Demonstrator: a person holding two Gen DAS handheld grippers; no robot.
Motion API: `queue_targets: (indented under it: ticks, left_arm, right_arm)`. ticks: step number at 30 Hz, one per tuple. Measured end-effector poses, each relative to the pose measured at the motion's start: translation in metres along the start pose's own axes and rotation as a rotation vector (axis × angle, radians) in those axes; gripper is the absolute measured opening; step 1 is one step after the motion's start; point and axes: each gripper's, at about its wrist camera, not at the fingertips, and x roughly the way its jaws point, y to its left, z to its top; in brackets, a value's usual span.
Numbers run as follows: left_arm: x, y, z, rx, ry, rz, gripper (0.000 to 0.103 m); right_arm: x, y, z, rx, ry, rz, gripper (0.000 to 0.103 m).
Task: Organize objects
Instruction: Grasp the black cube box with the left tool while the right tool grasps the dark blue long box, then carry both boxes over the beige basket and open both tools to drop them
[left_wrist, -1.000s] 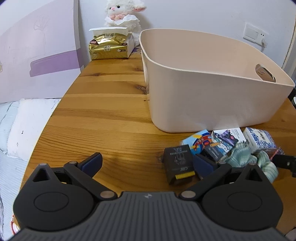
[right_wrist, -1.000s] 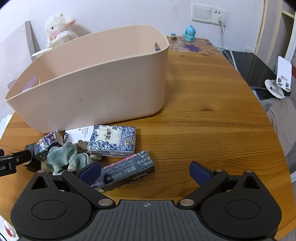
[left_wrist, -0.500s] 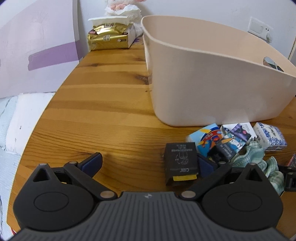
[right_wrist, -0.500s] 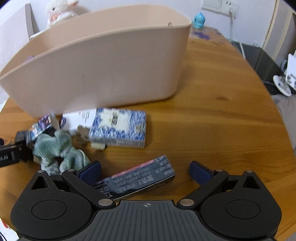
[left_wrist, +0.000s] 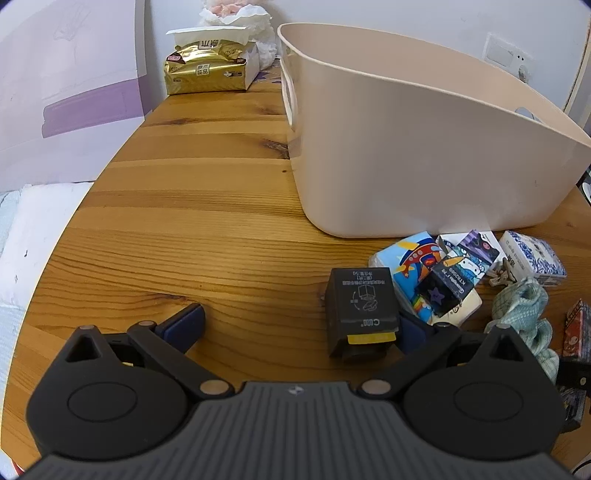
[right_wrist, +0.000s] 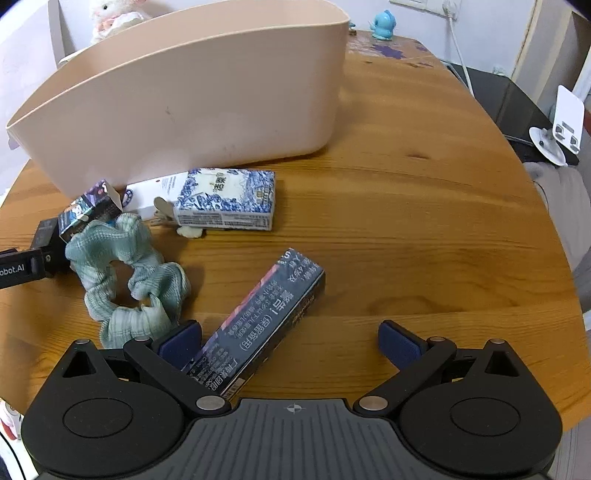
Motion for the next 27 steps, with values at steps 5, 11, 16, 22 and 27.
queue_targets:
  ticks: [5, 11, 16, 22, 27]
  left_arm:
    - [-0.002, -0.005, -0.002, 0.030, -0.015, 0.005, 0.096]
    - [-0.008, -0.011, -0.001, 0.052, -0.035, -0.020, 0.067]
    - [-0.013, -0.017, -0.001, 0.068, -0.036, -0.037, 0.034]
    - [-0.021, -0.019, 0.000, 0.068, -0.033, -0.048, 0.034]
    - [-0.053, -0.020, 0.012, 0.076, -0.107, -0.057, 0.034]
  right_arm:
    - [-0.006, 0.007, -0.004, -0.040, -0.032, -0.009, 0.080]
    - [-0.014, 0.011, -0.006, -0.071, -0.074, 0.012, 0.040]
    - [-0.013, -0.002, 0.001, -0.056, -0.099, 0.036, 0.021]
    - [-0.029, -0.012, 0.012, -0.075, -0.180, 0.045, 0.021]
    - [-0.066, -0.013, 0.028, -0.100, -0.301, 0.063, 0.021]
